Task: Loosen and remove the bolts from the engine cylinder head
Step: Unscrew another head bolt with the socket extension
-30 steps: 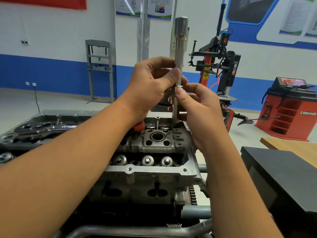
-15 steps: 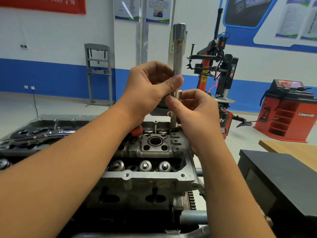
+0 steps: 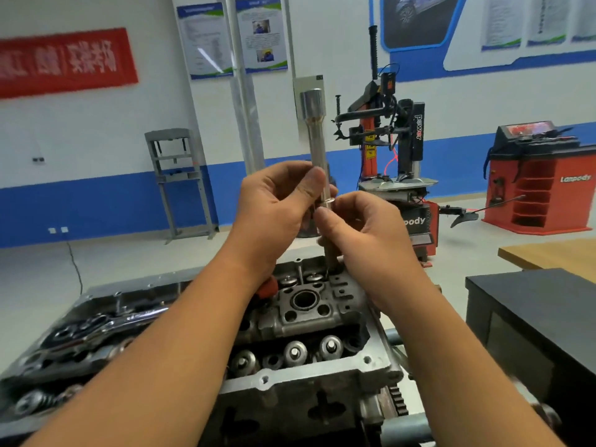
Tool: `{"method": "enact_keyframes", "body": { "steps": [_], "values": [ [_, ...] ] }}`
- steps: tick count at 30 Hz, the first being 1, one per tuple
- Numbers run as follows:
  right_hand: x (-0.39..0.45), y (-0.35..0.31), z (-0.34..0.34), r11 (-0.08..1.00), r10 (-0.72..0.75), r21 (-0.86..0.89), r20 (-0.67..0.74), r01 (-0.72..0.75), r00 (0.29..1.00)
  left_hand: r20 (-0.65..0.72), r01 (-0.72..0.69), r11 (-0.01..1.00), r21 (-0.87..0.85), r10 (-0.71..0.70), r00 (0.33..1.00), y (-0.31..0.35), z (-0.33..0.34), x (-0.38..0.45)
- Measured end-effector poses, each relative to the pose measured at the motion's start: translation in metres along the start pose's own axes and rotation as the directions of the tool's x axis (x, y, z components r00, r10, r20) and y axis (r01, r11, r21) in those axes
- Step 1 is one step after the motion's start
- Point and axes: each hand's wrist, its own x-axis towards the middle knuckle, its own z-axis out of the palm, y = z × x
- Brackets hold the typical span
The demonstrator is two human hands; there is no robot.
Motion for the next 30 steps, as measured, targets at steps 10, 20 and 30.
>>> {"method": "enact_keyframes", "body": {
  "steps": [10, 20, 30],
  "values": [
    [-0.0001, 0.0013, -0.0004, 0.999, -0.015, -0.049, -0.032, 0.013, 0.999, -0.041, -0.066, 0.997, 0.05, 0.068, 0.997, -0.0032, -0.0021, 0.0015],
    [0.0007, 0.0019, 0.0004, 1.0, -0.028, -0.006, -0.042, 0.028, 0.999, -0.019, -0.062, 0.998, 0.022, 0.062, 0.998, -0.0008, -0.0019, 0.0005],
    [0.0019, 0.0014, -0.0023, 0.995, 0.007, 0.096, 0.013, -0.009, 1.0, -0.008, -0.046, 0.998, 0.044, 0.047, 0.999, -0.0008, -0.0022, 0.0008]
  ]
}}
